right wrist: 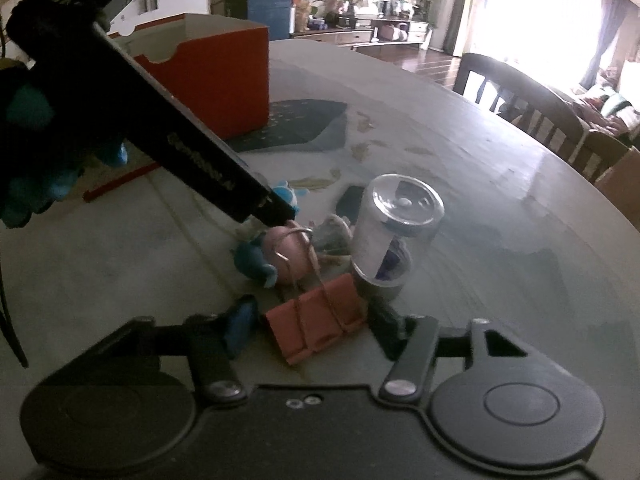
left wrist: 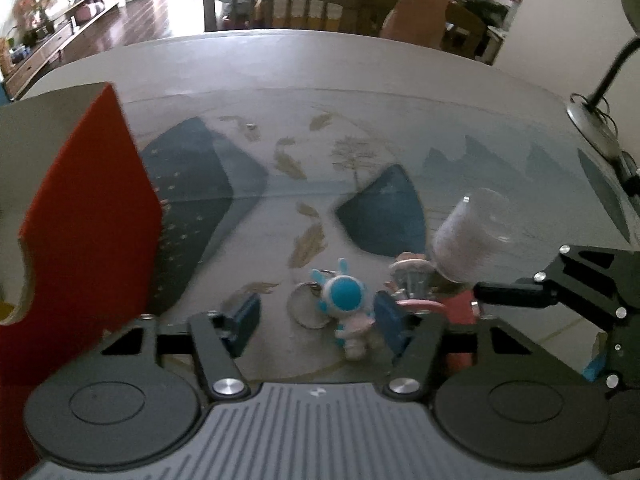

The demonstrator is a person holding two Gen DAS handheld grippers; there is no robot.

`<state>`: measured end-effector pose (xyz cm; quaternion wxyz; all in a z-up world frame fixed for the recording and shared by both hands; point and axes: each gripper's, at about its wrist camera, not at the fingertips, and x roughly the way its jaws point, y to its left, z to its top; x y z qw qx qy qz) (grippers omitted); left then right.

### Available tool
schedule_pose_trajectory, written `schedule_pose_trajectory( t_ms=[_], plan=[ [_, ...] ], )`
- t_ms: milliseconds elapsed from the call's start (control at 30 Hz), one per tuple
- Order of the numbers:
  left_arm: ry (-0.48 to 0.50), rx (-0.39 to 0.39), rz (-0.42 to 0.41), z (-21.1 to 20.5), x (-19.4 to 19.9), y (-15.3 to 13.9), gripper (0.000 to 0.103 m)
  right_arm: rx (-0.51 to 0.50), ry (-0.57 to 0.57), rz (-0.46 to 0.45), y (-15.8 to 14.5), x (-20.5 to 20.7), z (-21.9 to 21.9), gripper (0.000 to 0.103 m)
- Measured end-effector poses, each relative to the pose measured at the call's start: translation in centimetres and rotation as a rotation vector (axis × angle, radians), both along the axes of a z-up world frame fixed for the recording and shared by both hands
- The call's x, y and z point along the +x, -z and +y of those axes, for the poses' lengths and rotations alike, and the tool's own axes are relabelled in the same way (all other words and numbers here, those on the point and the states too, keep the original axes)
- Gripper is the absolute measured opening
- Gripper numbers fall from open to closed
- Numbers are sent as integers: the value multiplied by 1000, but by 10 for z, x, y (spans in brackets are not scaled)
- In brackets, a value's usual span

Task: Organize rigid objects
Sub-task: 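Grasp the blue-white figure keychain with the left tool while the right tool grasps the pink clip, then lift the keychain with the left tool while the right tool lifts the pink clip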

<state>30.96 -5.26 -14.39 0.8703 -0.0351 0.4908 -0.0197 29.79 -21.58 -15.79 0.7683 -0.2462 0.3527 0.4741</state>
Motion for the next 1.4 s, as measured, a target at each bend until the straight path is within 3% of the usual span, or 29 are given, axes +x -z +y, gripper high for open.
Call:
schedule_pose_trajectory(
  t_ms=[300, 400, 600, 1033, 1400],
  plan=[
    [49, -23, 7, -8, 0, 2, 34, -4, 97, 12, -3, -21, -7, 58],
    [65, -36, 2, -8, -1, 0, 22, 8, 136, 35, -5, -24, -10, 58],
    [82, -42, -15, -11, -8, -4, 22, 41, 221, 44, -16, -32, -17, 58],
    [65, -147, -38, -1, -36, -30, 22, 119, 338, 66, -53, -57, -45, 58],
    [76, -204, -83, 10, -67, -69, 22, 193, 411, 3, -98, -73, -52, 58]
  ],
)
